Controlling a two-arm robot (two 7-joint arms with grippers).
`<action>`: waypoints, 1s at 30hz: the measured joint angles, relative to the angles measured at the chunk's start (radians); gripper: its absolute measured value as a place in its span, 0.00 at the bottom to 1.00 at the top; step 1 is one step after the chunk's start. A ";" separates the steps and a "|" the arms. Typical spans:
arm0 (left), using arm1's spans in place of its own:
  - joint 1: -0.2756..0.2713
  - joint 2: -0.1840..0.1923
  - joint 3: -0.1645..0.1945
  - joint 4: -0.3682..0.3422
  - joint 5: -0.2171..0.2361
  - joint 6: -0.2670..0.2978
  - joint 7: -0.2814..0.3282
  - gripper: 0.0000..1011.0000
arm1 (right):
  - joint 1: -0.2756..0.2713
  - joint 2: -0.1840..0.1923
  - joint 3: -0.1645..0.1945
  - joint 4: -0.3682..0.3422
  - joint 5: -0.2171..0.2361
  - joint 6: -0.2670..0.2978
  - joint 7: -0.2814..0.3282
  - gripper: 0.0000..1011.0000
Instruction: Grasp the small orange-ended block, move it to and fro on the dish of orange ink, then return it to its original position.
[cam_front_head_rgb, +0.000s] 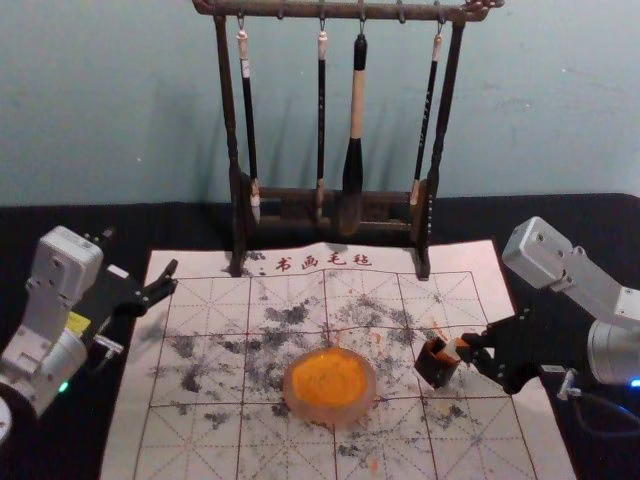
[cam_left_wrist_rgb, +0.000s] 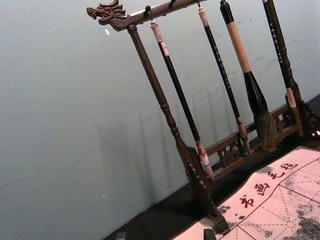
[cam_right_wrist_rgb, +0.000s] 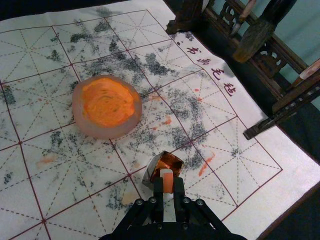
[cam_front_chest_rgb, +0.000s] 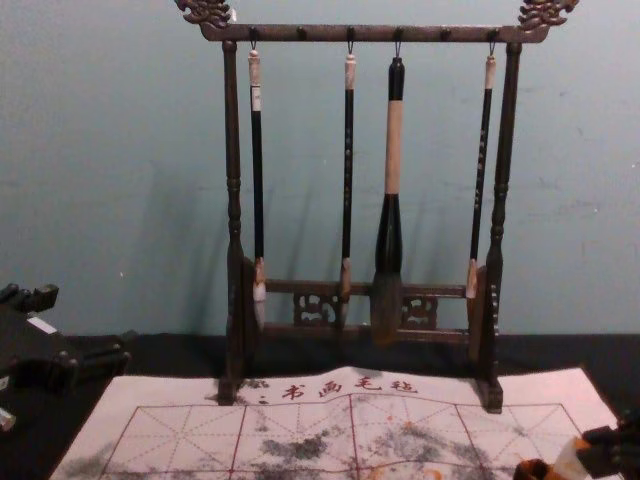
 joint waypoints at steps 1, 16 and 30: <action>0.000 0.000 0.000 0.000 0.000 0.000 0.000 0.99 | 0.000 0.000 0.000 0.000 0.000 0.000 0.000 0.09; 0.000 0.000 0.000 0.000 0.000 0.000 0.000 0.99 | -0.001 0.001 0.001 -0.002 0.000 -0.001 0.000 0.09; 0.000 0.000 0.000 0.000 0.000 0.000 0.000 0.99 | -0.001 0.001 0.001 -0.002 0.001 -0.002 0.000 0.30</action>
